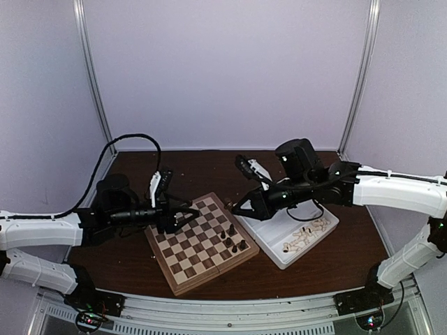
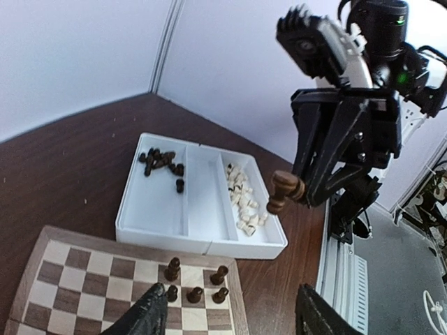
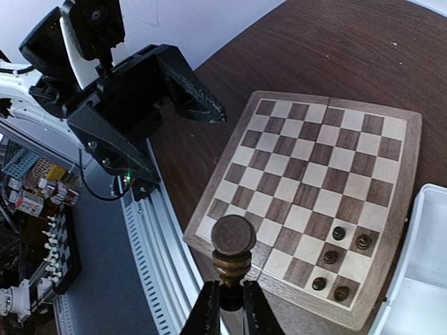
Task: Set up the chess pieces on the board
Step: Pick up the chess piece from the storage box.
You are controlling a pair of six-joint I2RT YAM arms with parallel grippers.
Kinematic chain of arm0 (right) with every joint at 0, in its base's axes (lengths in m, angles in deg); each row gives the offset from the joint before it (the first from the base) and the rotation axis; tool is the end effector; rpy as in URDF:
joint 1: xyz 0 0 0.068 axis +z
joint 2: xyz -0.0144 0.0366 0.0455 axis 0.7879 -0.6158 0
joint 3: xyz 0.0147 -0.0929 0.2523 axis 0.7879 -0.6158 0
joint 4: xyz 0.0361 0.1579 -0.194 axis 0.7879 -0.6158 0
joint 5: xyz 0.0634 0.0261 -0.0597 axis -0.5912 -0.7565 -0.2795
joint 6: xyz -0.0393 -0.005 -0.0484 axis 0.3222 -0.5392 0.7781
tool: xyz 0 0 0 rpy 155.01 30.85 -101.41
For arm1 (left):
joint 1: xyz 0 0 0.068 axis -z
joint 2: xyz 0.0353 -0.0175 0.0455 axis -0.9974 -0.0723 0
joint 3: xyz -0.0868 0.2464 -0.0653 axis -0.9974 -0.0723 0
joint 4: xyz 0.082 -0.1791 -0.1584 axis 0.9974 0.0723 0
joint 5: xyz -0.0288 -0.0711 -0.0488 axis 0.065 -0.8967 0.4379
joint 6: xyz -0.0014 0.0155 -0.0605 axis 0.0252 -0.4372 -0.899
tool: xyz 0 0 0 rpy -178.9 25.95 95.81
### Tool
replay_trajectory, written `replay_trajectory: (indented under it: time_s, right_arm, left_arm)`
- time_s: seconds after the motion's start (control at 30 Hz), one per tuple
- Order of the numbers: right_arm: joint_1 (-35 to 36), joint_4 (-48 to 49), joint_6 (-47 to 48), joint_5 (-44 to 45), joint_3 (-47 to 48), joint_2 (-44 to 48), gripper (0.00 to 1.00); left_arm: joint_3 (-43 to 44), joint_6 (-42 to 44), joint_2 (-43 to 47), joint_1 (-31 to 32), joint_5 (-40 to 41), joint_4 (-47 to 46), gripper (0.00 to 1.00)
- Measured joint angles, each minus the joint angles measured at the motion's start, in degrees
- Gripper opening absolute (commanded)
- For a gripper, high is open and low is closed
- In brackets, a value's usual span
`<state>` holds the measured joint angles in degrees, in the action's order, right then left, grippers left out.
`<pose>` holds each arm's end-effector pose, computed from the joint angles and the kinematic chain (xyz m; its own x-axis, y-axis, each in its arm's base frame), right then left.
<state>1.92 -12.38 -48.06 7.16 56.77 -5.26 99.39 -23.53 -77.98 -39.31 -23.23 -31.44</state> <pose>0.1686 0.2701 0.2989 -0.6333 -0.3657 -0.6821 -0.7731 0.3410 0.5349 0.1574 -0.1935 0.2435 -0.5165 -0.0185 -0.8561 0.7911 0.3723 -0.4853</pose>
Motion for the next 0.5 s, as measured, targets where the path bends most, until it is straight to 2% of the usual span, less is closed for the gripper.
replay_trajectory:
  time_s: [0.27, 0.5]
  right_arm:
    - [3.3, 5.2, -6.3, -2.1, 2.4, 0.3, 0.11]
    - [6.2, 11.1, -10.1, -2.2, 3.0, 0.3, 0.11]
  left_arm:
    - [-0.7, 9.9, 2.0, 0.0, -3.3, -11.1, 0.56]
    - [-0.7, 14.2, 0.7, 0.0, -5.5, -16.3, 0.51]
